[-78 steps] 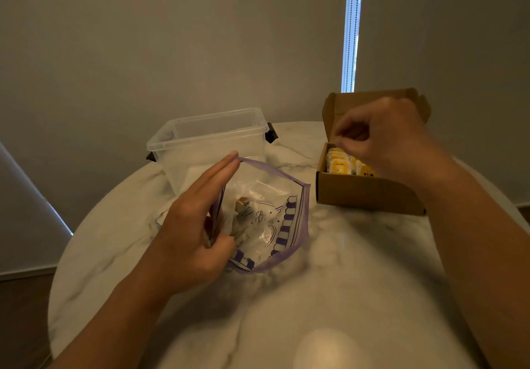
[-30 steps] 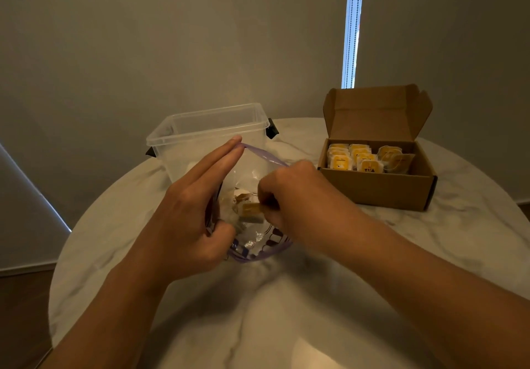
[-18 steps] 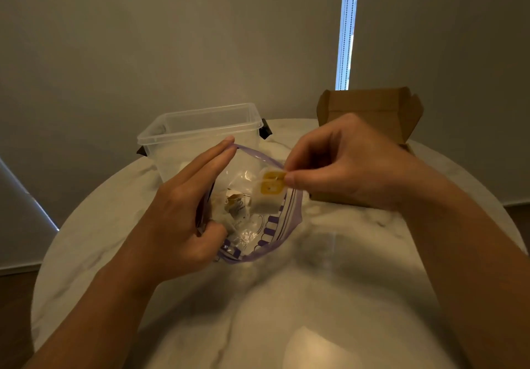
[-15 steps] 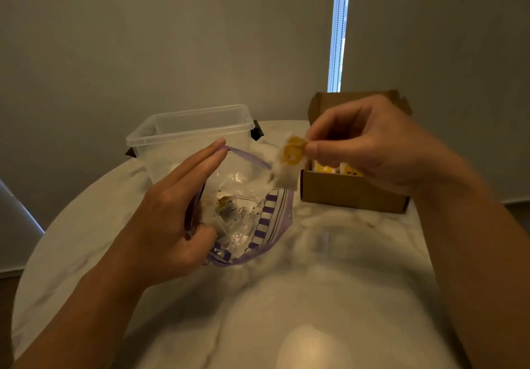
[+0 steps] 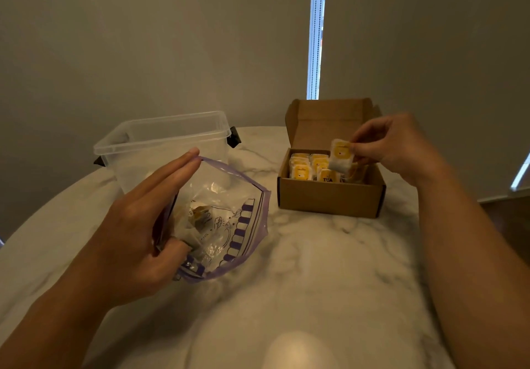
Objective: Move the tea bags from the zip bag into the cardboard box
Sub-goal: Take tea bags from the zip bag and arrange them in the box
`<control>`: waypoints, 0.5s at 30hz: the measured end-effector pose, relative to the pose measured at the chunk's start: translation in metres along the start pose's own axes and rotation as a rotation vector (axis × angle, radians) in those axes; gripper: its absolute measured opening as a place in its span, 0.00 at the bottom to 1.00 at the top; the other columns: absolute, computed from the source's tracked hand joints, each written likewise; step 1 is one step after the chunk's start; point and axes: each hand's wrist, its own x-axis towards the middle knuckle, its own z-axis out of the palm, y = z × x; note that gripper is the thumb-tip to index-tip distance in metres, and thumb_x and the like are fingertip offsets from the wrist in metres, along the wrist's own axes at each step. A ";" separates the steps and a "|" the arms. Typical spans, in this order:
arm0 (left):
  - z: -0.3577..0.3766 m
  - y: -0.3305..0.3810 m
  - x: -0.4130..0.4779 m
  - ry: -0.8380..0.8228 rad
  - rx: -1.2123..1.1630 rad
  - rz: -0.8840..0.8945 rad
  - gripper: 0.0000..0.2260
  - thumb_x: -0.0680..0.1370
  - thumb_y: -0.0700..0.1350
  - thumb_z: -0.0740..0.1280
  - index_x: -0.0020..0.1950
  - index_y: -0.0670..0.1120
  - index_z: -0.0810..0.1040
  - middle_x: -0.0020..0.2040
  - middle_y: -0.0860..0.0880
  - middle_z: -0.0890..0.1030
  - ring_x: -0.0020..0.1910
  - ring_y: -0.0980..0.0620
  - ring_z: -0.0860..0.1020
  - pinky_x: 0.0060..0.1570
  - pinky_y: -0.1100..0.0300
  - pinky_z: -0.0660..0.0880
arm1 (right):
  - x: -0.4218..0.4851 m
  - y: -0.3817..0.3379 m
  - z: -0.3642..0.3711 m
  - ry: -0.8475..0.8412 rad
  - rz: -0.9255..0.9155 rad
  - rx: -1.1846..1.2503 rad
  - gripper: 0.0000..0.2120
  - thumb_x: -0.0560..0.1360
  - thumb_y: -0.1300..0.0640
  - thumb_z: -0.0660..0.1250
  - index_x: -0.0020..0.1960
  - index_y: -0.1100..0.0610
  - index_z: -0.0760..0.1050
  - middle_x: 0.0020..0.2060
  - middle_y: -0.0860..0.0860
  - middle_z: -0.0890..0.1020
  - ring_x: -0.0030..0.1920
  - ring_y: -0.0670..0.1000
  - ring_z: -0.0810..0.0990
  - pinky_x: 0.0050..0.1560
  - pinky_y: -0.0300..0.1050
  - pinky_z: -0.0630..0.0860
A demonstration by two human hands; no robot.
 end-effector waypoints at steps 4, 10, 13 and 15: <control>0.001 -0.002 0.000 0.002 0.008 0.028 0.35 0.70 0.48 0.60 0.78 0.45 0.62 0.78 0.54 0.63 0.76 0.53 0.65 0.59 0.49 0.74 | 0.005 0.005 0.001 -0.011 0.013 -0.237 0.04 0.70 0.64 0.76 0.40 0.56 0.82 0.35 0.53 0.84 0.33 0.51 0.84 0.35 0.43 0.80; 0.001 -0.002 0.000 0.005 0.008 0.032 0.36 0.69 0.48 0.60 0.78 0.45 0.62 0.78 0.54 0.63 0.76 0.53 0.64 0.59 0.50 0.74 | 0.009 0.000 0.003 0.000 -0.038 -0.456 0.06 0.71 0.65 0.74 0.41 0.55 0.82 0.37 0.49 0.81 0.37 0.46 0.80 0.33 0.37 0.71; 0.001 -0.002 0.001 0.005 0.008 0.032 0.36 0.69 0.48 0.60 0.78 0.45 0.62 0.78 0.55 0.63 0.76 0.54 0.64 0.61 0.52 0.73 | 0.010 -0.003 0.001 0.031 -0.057 -0.492 0.06 0.70 0.67 0.74 0.42 0.57 0.83 0.39 0.52 0.82 0.40 0.49 0.80 0.38 0.39 0.72; 0.000 -0.002 0.001 0.007 0.004 0.032 0.36 0.69 0.48 0.60 0.78 0.45 0.62 0.78 0.56 0.63 0.75 0.54 0.65 0.61 0.52 0.73 | 0.009 -0.006 -0.001 0.019 -0.062 -0.509 0.07 0.70 0.67 0.74 0.41 0.56 0.82 0.39 0.51 0.82 0.39 0.48 0.79 0.37 0.38 0.71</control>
